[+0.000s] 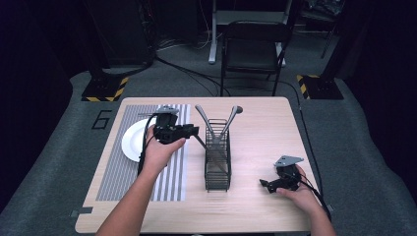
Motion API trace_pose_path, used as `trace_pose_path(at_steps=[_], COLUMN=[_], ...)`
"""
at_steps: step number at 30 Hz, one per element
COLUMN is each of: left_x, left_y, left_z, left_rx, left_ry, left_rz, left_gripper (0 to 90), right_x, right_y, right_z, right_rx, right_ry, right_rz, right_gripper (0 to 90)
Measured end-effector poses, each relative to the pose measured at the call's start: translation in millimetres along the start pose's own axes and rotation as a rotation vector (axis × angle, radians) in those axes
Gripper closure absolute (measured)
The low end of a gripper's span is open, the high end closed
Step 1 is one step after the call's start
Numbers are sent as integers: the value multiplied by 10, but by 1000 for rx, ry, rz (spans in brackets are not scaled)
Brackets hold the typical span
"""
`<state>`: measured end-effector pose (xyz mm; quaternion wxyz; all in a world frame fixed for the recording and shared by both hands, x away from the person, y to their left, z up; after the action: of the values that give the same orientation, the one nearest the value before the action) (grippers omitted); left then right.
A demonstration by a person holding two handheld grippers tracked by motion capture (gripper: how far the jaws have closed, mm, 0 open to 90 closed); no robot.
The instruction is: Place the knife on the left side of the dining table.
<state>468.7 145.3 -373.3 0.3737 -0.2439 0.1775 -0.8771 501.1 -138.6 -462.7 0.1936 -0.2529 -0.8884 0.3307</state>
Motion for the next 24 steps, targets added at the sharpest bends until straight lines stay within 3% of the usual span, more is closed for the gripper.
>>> trace_pose_path(at_steps=[4,13,18,24], left_x=[-2,148,301,466], left_y=[2,-22,-31,-3], left_z=[1,43,85,139], left_rx=[6,18,12,12], left_ry=[3,60,105,117], left_rz=[27,14,-18,-69], left_gripper=[753,799,811,828], right_x=[-2,-4,-4,-4], right_y=[-1,-4,-4,-4], right_z=[0,0,0,0], right_rx=[-2,-4,-3,-3], right_ry=[3,3,3,3], right_rz=[1,5,4,4], right_gripper=[0,0,0,0])
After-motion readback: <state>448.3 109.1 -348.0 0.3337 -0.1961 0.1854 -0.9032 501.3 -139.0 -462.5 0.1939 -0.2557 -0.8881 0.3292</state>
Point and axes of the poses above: each handheld gripper's, and its own axes: y roughly forward along the jaws, z roughly out of its top, x roughly to its right, the point moved 5 cm from there along y, roughly forward along the jaws, and after that the axes turned 2 degrees about x, right-handed, at the moved point
